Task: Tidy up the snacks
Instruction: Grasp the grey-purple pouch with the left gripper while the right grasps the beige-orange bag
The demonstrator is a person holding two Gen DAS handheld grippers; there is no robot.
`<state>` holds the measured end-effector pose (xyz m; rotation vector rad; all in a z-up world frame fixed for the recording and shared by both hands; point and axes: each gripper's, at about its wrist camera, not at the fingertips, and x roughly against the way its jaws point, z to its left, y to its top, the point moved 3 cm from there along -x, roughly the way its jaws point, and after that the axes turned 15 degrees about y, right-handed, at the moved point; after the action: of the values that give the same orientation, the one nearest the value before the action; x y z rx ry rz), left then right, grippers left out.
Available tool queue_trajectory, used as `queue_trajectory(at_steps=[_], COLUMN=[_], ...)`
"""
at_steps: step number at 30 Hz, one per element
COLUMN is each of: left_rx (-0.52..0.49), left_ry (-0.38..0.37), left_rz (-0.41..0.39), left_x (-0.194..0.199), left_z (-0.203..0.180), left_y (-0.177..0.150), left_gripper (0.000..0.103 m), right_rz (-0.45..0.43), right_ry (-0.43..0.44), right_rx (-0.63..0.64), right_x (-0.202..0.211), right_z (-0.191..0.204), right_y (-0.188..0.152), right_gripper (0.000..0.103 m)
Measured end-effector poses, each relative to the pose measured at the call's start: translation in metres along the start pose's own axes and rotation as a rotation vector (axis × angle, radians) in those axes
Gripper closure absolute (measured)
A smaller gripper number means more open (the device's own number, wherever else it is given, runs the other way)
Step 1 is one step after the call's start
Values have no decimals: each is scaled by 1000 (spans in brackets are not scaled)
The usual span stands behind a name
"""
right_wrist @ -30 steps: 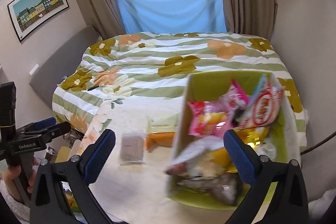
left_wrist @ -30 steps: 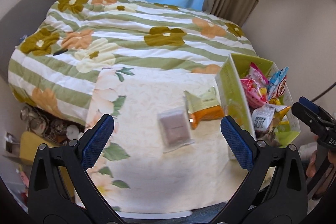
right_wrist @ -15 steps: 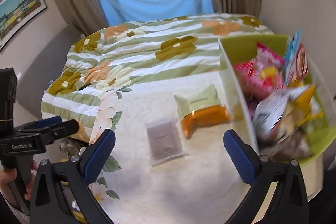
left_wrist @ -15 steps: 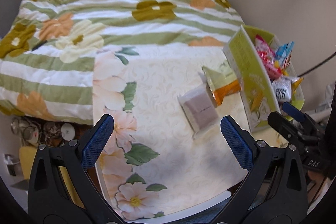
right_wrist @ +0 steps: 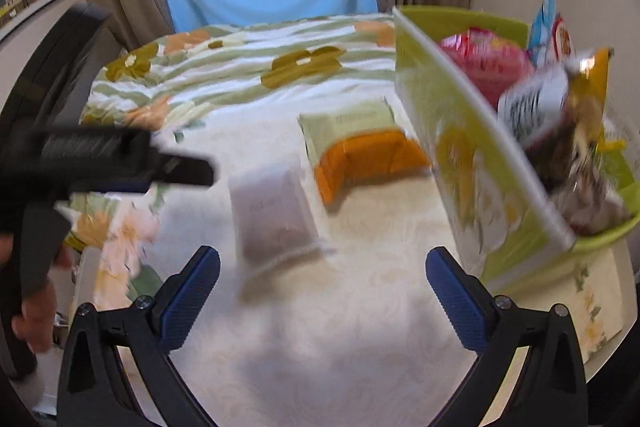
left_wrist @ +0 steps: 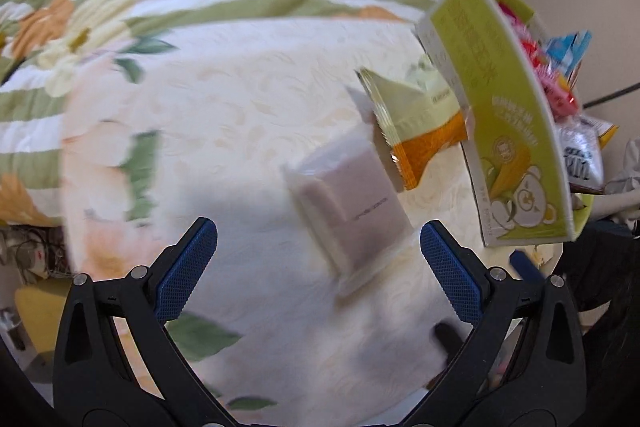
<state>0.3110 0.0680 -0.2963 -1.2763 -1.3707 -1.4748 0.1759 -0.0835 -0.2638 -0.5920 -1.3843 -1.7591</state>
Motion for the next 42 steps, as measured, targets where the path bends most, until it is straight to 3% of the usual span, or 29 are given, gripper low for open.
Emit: queue_trajectory(at_steps=[4,8,11,15,20,24,27,42], left_rx=[-47,-64,-69,-91,-72,-57,-68,-40], left_ry=[27,103,161,163,198,197,226,180], left_rz=[54,84,95,79,84,84,60,90], left_x=[-33,-55,-66,-65,-63,-57,-51,-54], left_z=[-31,-50,-52,-52,-26,-1,14,37], left_y=[5,10,11,11,16,21,25,34], left_gripper=[2,2,2,2,3,17,19,23], right_rz=[12,22,28,29,18,-4,-33,-180], right_ry=[-19,-24,-31,-27,-16,2,19,-63], right_rx=[-7,-50,-62,-84,-119,-145,-186,-556], right_x=[-6,-8,-8,-12,-21,-30,-38,-82], right_z=[-11,-24,-31,-36,-39,-32,-29,-52], right_y=[-15,-21,-23,-20,-14,-4,5,80], right_gripper=[0,0,0,0,0,0,0,0])
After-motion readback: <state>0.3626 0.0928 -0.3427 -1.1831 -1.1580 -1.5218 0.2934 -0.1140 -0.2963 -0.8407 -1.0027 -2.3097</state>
